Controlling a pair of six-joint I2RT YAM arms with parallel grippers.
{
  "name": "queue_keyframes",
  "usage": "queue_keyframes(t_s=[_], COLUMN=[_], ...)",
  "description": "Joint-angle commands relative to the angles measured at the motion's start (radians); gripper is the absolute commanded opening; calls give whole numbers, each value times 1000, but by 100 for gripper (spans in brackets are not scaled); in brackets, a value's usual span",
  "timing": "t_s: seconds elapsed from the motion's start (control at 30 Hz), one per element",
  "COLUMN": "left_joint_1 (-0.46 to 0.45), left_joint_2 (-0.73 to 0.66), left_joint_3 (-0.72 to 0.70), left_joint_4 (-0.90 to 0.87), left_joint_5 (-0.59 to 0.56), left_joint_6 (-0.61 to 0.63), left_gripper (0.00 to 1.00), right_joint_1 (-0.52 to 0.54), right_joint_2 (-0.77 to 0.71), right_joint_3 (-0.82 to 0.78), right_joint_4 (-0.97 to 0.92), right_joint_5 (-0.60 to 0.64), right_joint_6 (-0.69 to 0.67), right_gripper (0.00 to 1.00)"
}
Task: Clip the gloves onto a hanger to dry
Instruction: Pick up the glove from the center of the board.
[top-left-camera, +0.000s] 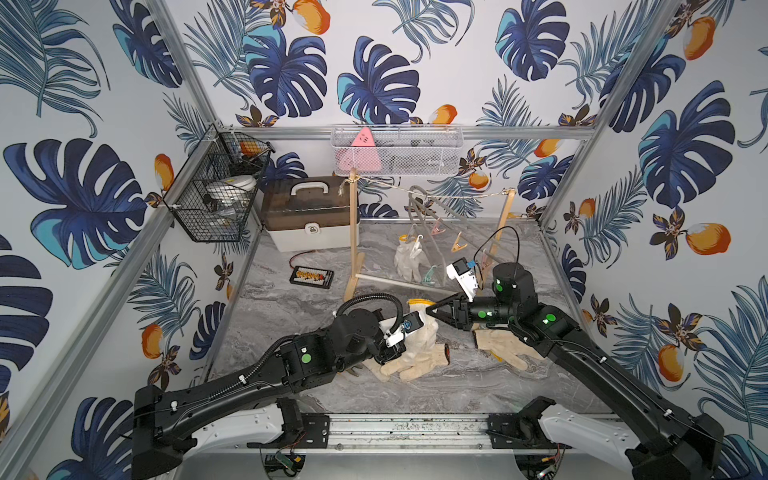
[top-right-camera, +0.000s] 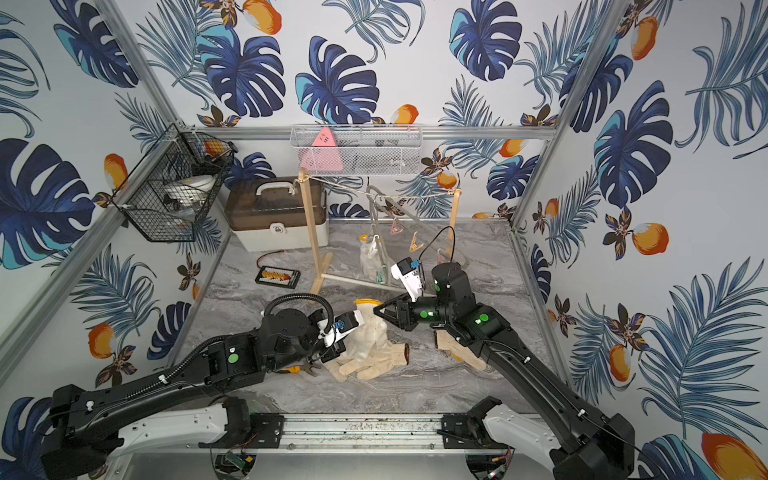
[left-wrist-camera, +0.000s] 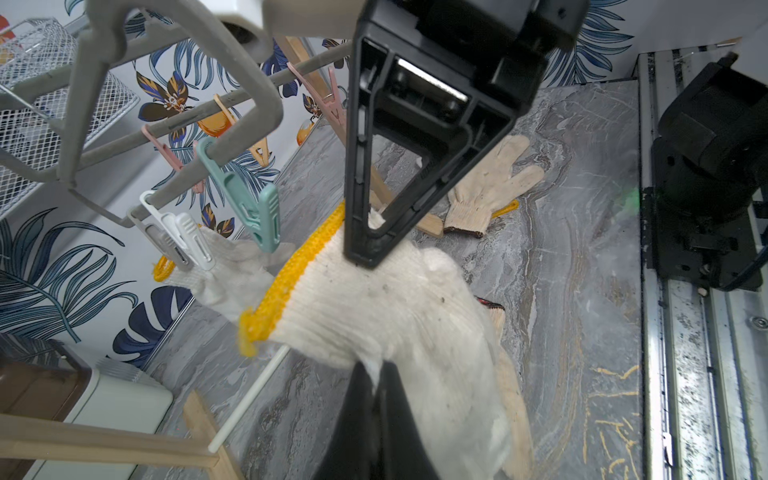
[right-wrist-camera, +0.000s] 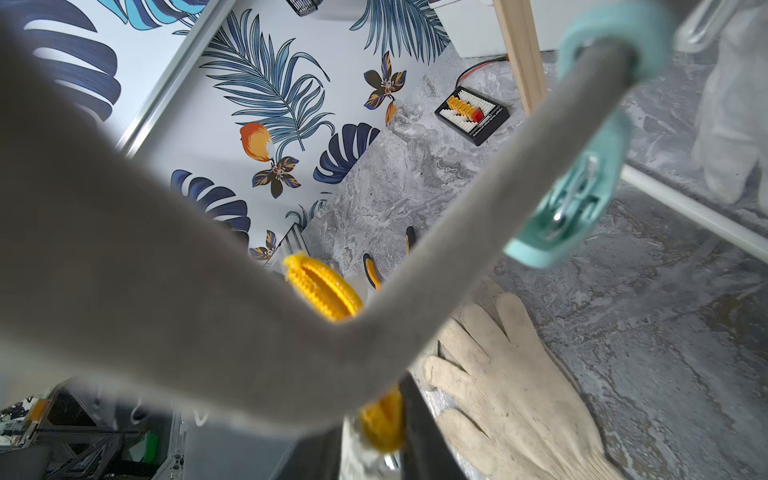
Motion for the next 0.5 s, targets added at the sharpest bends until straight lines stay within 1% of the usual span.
queue_keyframes(t_s=[0.0, 0.03, 0.07, 0.1, 0.13, 0.17, 0.2, 0.27, 0.3, 0.37, 0.47], left_joint_1=[-1, -1, -1, -1, -1, -1, -1, 0, 1, 6, 51], left_joint_2=[3, 5, 8, 9, 9, 10, 12, 19, 26, 46, 103], left_joint_3=[-3, -1, -2, -1, -2, -2, 2, 18, 28, 52, 113], left_joint_4=[47, 42, 42, 45, 47, 49, 43, 11, -12, -60, -139], left_joint_5=[-45, -46, -48, -48, -46, -47, -45, -23, -12, 3, 77], left_joint_6=[-35, -41, -46, -53, -59, -65, -75, -96, -109, -144, -178], left_gripper=[0, 0, 0, 2, 6, 14, 26, 48, 55, 64, 68], right_joint_1=[1, 2, 1, 2, 2, 2, 1, 2, 1, -6, -15], right_joint_2=[-8, -5, 0, 4, 8, 8, 7, 1, 1, 1, 2], right_joint_3=[-15, -16, -13, -5, 0, 9, 18, 36, 44, 58, 63], right_joint_4=[56, 56, 53, 46, 37, 23, 4, -54, -94, -177, -266], right_joint_5=[-21, -25, -34, -42, -44, -39, -28, 6, 24, 60, 140], right_joint_6=[29, 30, 28, 22, 16, 5, -13, -66, -103, -178, -276], right_gripper=[15, 11, 4, 0, 0, 0, 0, 0, 0, 0, 0])
